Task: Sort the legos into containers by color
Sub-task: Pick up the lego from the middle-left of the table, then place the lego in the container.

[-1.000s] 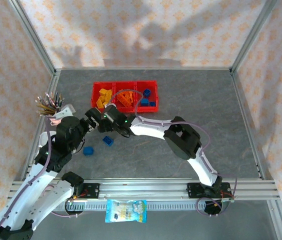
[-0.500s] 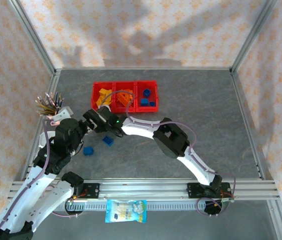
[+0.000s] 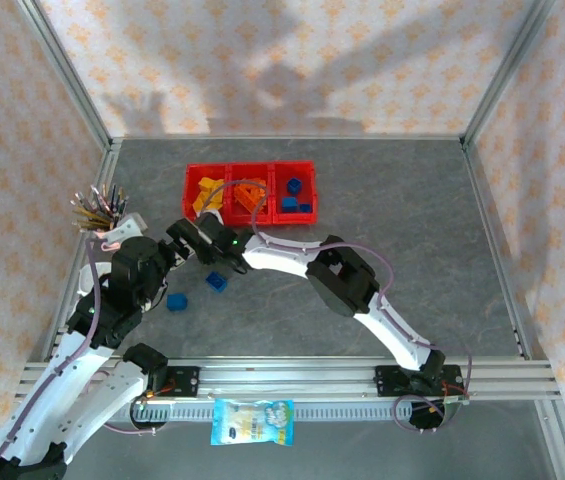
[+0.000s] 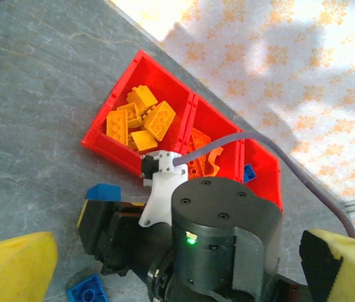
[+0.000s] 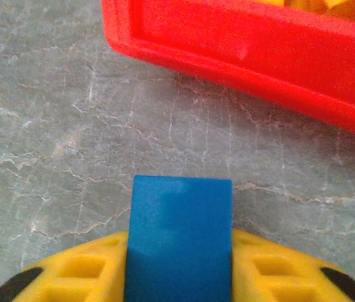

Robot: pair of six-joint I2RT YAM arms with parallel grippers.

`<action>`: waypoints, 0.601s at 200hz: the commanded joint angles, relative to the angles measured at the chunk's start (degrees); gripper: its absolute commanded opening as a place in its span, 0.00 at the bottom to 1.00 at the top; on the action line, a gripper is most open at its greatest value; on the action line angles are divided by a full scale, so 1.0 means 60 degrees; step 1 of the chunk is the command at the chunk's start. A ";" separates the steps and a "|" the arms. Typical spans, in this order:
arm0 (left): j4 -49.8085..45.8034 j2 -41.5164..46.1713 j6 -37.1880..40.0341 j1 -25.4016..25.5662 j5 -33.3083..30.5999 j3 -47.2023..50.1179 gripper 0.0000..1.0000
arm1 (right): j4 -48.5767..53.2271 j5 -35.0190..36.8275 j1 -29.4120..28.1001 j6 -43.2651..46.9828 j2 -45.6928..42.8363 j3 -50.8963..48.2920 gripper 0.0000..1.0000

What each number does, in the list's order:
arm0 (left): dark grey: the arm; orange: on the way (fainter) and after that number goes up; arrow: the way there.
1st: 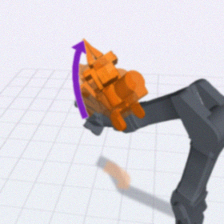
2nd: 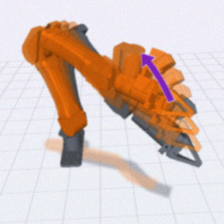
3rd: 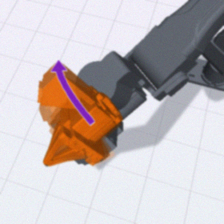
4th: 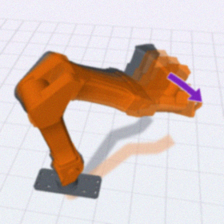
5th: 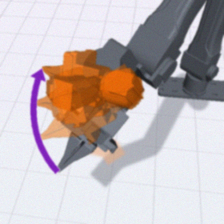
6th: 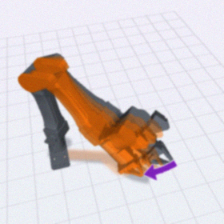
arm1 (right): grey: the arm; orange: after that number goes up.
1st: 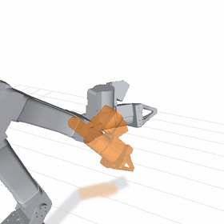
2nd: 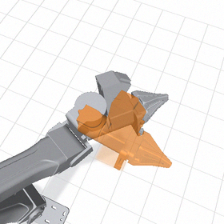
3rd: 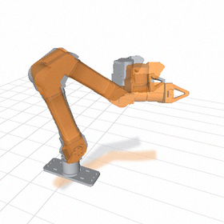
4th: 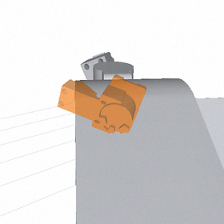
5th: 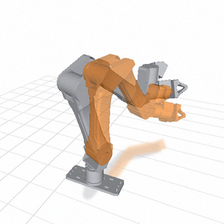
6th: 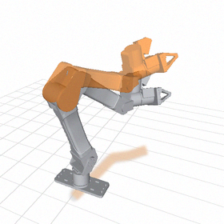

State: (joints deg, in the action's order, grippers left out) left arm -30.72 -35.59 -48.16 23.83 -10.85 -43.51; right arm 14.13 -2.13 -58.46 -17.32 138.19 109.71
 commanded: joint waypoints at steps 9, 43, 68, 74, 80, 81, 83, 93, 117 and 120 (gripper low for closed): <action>-0.0008 -0.0139 0.0087 -0.0105 0.0204 0.0013 1.00 | -0.0041 0.0355 -0.0002 0.0082 -0.1198 -0.0606 0.32; 0.0255 -0.0231 0.0197 -0.0105 0.0399 -0.0012 0.99 | -0.0504 0.0460 0.0128 -0.0044 -0.2579 -0.1964 0.29; 0.0681 -0.0440 0.0347 -0.0112 0.0673 0.0012 1.00 | -0.0980 0.0315 0.0555 -0.0371 -0.3790 -0.3281 0.29; 0.0775 -0.0524 0.0385 -0.0105 0.0720 -0.0009 0.99 | -0.1029 0.0315 0.0687 -0.0405 -0.4062 -0.3516 0.29; 0.0877 -0.0612 0.0429 -0.0105 0.0778 -0.0018 0.99 | -0.1038 0.0338 0.0824 -0.0436 -0.4316 -0.3748 0.29; 0.0896 -0.0628 0.0434 -0.0105 0.0788 -0.0016 1.00 | -0.1030 0.0347 0.0845 -0.0430 -0.4357 -0.3780 0.29; 0.0929 -0.0659 0.0449 -0.0105 0.0803 -0.0026 0.99 | -0.1035 0.0353 0.0893 -0.0425 -0.4443 -0.3841 0.29; 0.1132 -0.0841 0.0497 -0.0105 0.0890 -0.0047 1.00 | -0.0981 0.0474 0.1133 -0.0425 -0.4843 -0.4138 0.29; 0.1648 -0.1382 0.0622 -0.0105 0.1089 -0.0065 0.99 | -0.0936 0.0732 0.1840 -0.0371 -0.5597 -0.4748 0.29; 0.1712 -0.1438 0.0636 -0.0105 0.1122 -0.0067 1.00 | -0.0903 0.0759 0.1941 -0.0369 -0.5651 -0.4774 0.29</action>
State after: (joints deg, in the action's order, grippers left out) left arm -25.32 -41.76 -46.35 23.83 -6.22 -43.51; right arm 9.50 -0.80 -50.50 -18.87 108.95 83.70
